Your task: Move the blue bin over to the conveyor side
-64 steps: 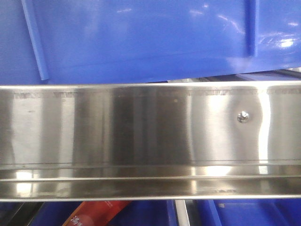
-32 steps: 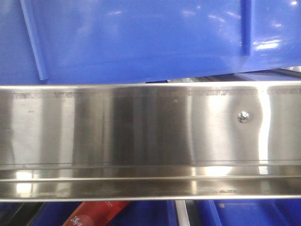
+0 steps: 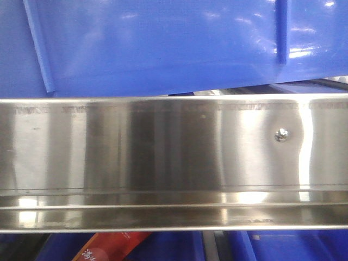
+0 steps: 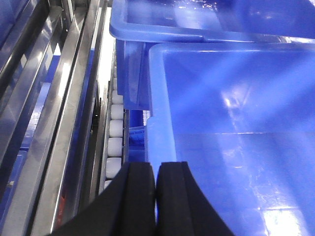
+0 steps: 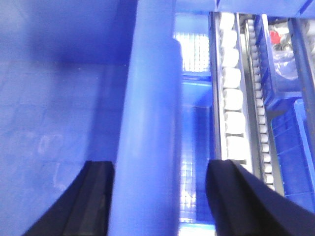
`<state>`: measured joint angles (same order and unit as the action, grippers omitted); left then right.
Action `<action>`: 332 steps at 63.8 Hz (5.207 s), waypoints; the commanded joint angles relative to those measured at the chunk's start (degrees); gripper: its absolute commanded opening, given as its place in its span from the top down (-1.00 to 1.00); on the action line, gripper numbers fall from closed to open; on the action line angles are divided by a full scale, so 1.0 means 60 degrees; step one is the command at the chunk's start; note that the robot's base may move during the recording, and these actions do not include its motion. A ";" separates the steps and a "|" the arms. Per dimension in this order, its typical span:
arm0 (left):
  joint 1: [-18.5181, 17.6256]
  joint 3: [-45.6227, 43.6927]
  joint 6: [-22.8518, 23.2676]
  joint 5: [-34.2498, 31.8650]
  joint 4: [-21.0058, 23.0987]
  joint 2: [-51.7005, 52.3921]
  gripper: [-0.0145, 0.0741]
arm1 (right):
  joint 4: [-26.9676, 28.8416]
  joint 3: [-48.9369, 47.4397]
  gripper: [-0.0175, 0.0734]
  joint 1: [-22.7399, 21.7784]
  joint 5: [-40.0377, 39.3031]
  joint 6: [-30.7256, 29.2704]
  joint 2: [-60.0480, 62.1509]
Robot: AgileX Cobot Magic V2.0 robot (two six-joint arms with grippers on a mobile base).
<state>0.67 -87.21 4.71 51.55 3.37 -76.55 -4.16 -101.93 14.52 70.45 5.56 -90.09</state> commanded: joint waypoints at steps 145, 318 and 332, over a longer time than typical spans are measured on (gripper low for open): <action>0.0046 -0.0075 0.0060 0.0453 0.0815 -0.1343 -0.37 | 0.0068 -0.0339 0.79 0.0006 -0.0081 -0.0927 -0.0034; -0.1788 -0.3680 0.2002 0.3069 -0.1535 -0.1483 0.72 | -0.0150 0.0040 0.81 -0.0012 -0.0874 -0.0175 0.2281; -0.1883 -0.3680 0.2002 0.3069 -0.1535 -0.0991 0.72 | -0.0092 0.1293 0.81 -0.0012 -0.1321 -0.0074 0.3252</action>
<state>-9.83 -108.09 16.11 74.44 -6.14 -85.36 -4.56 -95.91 14.44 69.59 6.11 -74.34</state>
